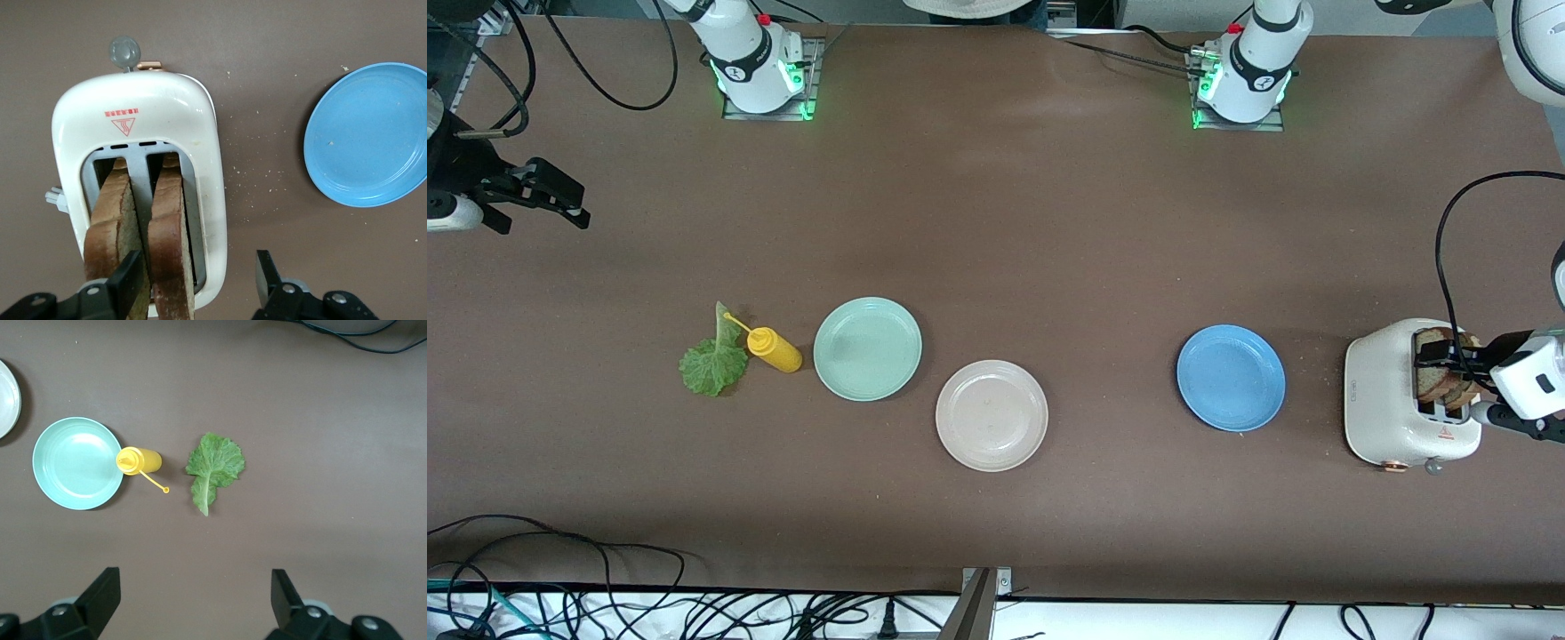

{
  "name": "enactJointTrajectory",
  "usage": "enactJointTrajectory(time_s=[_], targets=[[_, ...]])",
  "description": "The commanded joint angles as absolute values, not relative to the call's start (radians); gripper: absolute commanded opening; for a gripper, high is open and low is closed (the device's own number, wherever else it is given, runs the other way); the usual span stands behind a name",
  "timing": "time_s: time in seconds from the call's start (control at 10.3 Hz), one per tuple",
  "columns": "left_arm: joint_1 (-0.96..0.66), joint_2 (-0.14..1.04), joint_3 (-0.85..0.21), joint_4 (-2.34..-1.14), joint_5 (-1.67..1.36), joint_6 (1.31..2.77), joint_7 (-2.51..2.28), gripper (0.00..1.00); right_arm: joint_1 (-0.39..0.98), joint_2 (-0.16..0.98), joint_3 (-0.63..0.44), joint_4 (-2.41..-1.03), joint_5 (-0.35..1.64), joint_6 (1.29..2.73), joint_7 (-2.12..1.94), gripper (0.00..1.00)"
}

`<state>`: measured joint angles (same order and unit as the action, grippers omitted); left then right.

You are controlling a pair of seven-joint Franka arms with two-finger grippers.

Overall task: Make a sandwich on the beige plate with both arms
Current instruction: 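Lower the left gripper onto the toaster and grasp a bread slice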

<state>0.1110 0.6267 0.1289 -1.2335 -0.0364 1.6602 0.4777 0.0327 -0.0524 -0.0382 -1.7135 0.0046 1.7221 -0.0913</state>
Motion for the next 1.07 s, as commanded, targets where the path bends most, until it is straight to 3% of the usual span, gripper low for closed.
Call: enactJointTrajectory(time_s=[0.0, 0.19, 0.39, 0.78, 0.97], targets=[[0.117, 0.618, 0.126, -1.253, -0.011, 1.643, 0.486, 0.69, 0.035, -0.055, -0.043, -1.704, 0.023, 1.712, -0.097, 1.0], [0.139, 0.621, 0.126, -1.253, -0.005, 1.644, 0.489, 0.69, 0.035, -0.055, -0.041, -1.704, 0.023, 1.712, -0.095, 1.0], [0.152, 0.633, 0.126, -1.253, -0.005, 1.644, 0.483, 0.63, 0.035, -0.055, -0.043, -1.704, 0.023, 1.712, -0.097, 1.0], [0.147, 0.637, 0.124, -1.252, -0.006, 1.644, 0.456, 0.01, 0.035, -0.055, -0.041, -1.703, 0.023, 1.713, -0.095, 1.0], [0.144, 0.629, 0.124, -1.24, -0.008, 1.644, 0.456, 0.0, 0.035, -0.055, -0.043, -1.704, 0.023, 1.713, -0.095, 1.0]])
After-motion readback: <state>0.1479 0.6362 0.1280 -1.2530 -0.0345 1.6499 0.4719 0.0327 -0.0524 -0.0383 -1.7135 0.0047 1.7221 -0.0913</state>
